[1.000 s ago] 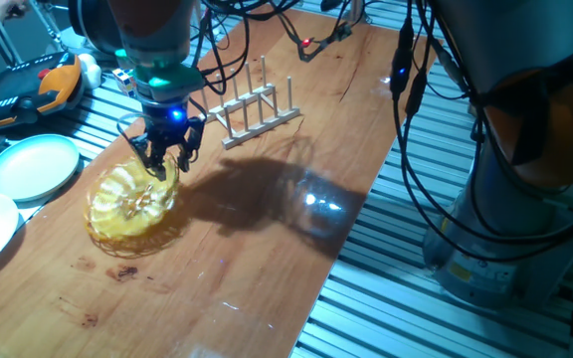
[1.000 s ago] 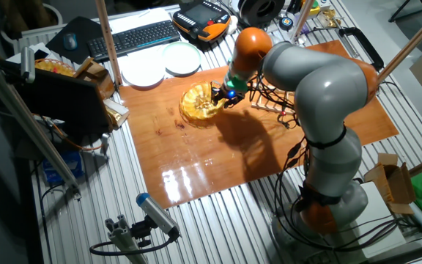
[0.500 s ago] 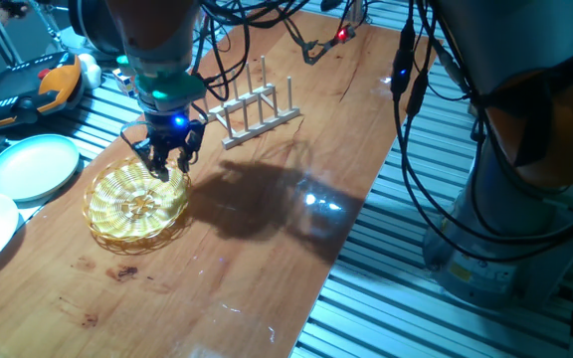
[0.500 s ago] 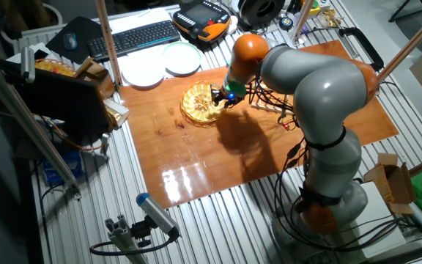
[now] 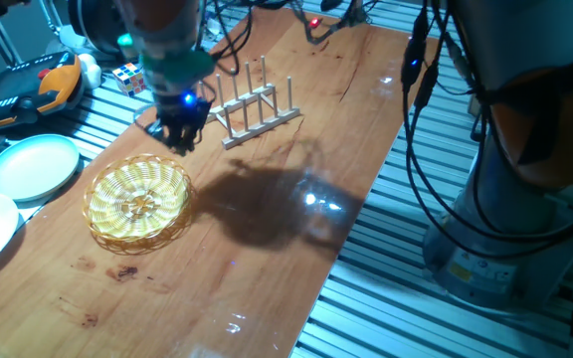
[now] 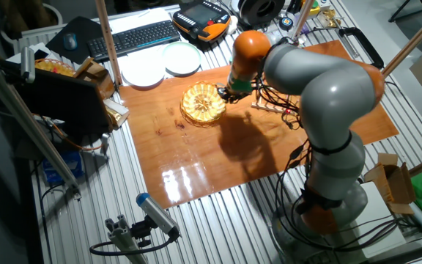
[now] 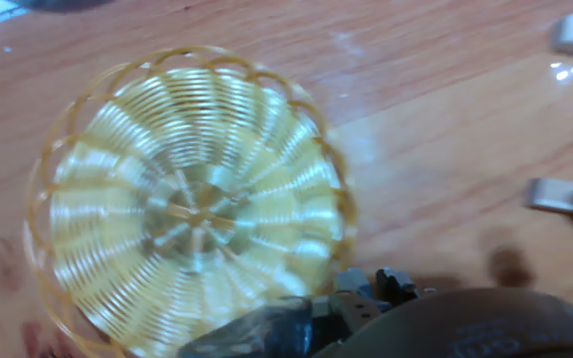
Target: Take the dish off the dish rack
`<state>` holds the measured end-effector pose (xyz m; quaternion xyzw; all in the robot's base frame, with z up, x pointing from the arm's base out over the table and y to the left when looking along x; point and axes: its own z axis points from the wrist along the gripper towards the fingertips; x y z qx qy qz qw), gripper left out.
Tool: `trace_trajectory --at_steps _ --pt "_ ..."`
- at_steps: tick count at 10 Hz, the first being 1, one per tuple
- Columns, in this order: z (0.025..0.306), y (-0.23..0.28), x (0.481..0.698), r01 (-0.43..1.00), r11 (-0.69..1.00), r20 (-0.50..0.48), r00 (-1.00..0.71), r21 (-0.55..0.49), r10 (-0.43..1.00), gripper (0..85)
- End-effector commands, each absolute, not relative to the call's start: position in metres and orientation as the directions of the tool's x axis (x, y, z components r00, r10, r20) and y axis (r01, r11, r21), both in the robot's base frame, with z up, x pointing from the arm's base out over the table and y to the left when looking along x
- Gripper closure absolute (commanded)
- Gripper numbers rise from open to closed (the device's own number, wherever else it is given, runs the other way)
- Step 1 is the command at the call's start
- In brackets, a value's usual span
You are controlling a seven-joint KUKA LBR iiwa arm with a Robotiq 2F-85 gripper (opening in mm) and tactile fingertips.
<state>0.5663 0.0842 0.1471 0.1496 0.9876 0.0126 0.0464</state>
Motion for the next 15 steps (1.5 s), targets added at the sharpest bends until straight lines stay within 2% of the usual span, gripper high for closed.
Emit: trace_trajectory --at_steps 1,7,10,15 --pt "0.155 0.081 0.562 0.293 0.955 -0.081 -0.952 0.040 0.295 84.3" --pt "0.183 0.070 0.550 0.248 0.969 -0.082 -0.965 0.010 0.248 84.3" --pt "0.195 0.075 0.549 0.237 0.971 -0.085 -0.969 -0.041 0.233 84.3" --pt "0.208 0.084 0.544 0.229 0.972 -0.062 -0.972 -0.061 0.225 84.3"
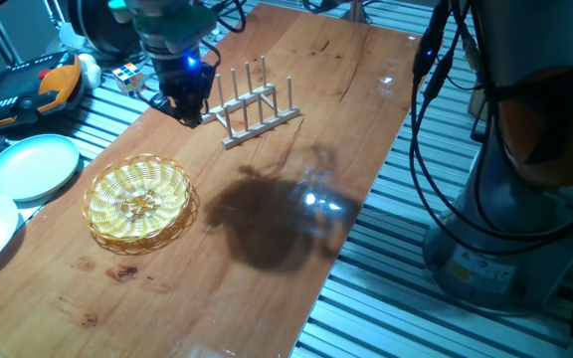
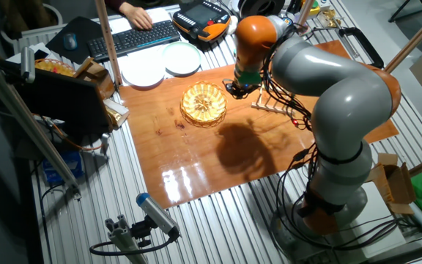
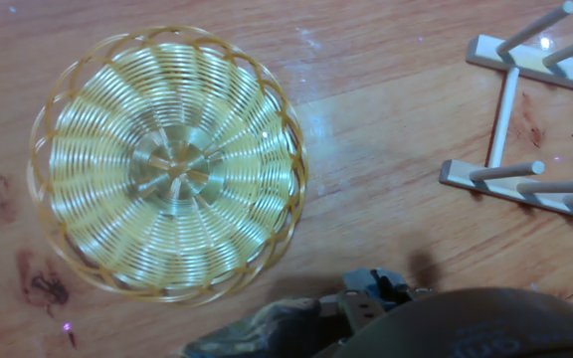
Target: Take the dish off the dish rack
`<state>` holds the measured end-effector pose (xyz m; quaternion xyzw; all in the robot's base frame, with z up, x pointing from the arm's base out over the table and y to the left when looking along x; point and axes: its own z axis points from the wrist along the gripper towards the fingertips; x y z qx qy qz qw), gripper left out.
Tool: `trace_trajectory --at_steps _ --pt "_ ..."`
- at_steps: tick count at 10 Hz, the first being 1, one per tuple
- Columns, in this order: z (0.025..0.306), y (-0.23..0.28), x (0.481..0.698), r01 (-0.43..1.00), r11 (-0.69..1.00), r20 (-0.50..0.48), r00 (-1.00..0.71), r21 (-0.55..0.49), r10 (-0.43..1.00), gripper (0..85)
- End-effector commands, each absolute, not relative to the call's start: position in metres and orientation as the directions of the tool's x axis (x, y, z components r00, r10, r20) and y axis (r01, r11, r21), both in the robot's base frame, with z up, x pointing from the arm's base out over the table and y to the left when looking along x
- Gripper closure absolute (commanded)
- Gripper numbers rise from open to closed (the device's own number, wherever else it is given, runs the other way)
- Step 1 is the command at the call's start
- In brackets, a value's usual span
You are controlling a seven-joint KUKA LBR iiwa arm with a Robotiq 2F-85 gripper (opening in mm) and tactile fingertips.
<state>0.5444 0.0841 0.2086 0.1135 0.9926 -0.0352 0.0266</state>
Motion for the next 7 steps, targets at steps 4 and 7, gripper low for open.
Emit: trace_trajectory --at_steps 4,7 --pt "0.2105 0.0902 0.5470 0.217 0.974 -0.031 -0.976 -0.058 0.216 84.3" --pt "0.2104 0.0901 0.5472 0.217 0.975 -0.025 -0.976 -0.056 0.216 84.3"
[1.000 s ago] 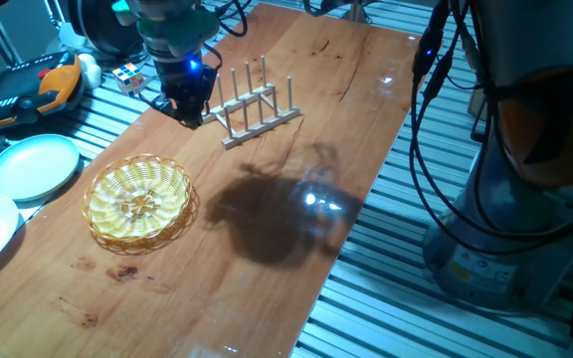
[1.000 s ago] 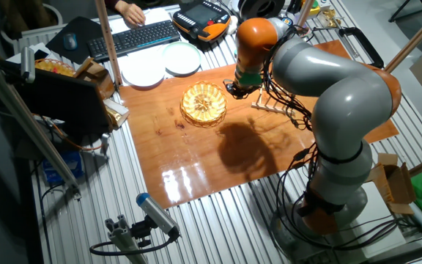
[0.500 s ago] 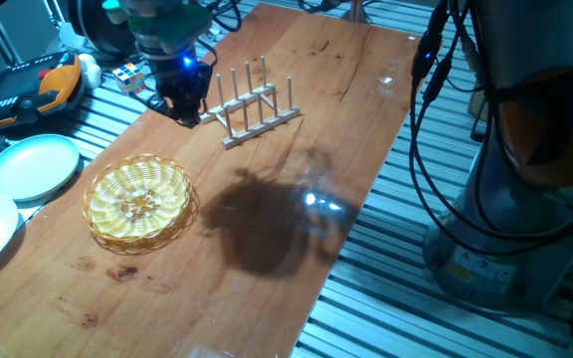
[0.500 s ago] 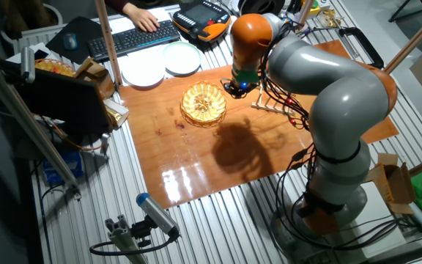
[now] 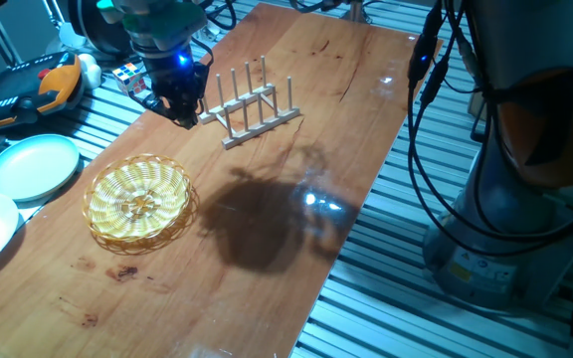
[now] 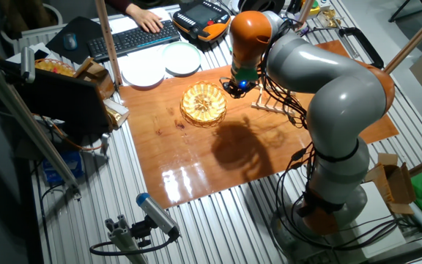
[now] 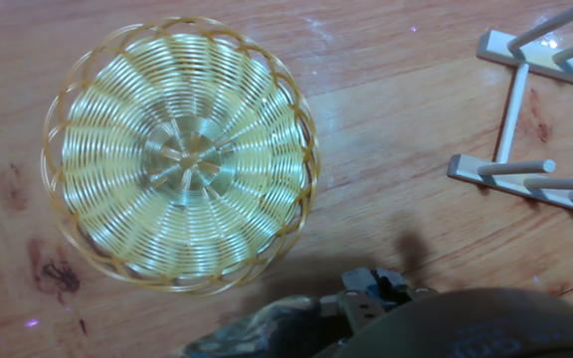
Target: Take the dish off the dish rack
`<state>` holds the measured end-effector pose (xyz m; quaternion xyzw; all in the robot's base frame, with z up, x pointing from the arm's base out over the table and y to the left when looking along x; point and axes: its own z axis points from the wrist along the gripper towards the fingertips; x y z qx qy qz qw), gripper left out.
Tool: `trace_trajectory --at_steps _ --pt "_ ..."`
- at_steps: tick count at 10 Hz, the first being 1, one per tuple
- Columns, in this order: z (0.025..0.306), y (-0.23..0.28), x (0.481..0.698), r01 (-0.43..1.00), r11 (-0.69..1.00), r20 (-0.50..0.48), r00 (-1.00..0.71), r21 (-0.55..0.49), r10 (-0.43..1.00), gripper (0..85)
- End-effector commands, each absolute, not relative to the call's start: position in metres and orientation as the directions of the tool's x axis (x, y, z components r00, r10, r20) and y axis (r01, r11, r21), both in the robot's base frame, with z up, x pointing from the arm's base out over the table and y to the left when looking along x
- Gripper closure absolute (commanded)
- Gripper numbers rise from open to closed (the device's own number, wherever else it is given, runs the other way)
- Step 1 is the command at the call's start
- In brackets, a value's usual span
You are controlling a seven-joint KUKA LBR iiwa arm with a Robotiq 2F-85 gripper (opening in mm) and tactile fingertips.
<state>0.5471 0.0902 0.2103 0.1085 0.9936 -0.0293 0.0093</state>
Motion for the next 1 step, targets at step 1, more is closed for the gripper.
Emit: trace_trajectory --at_steps 1 --pt "0.2103 0.0900 0.5473 0.216 0.975 -0.024 -0.976 -0.056 0.215 84.3"
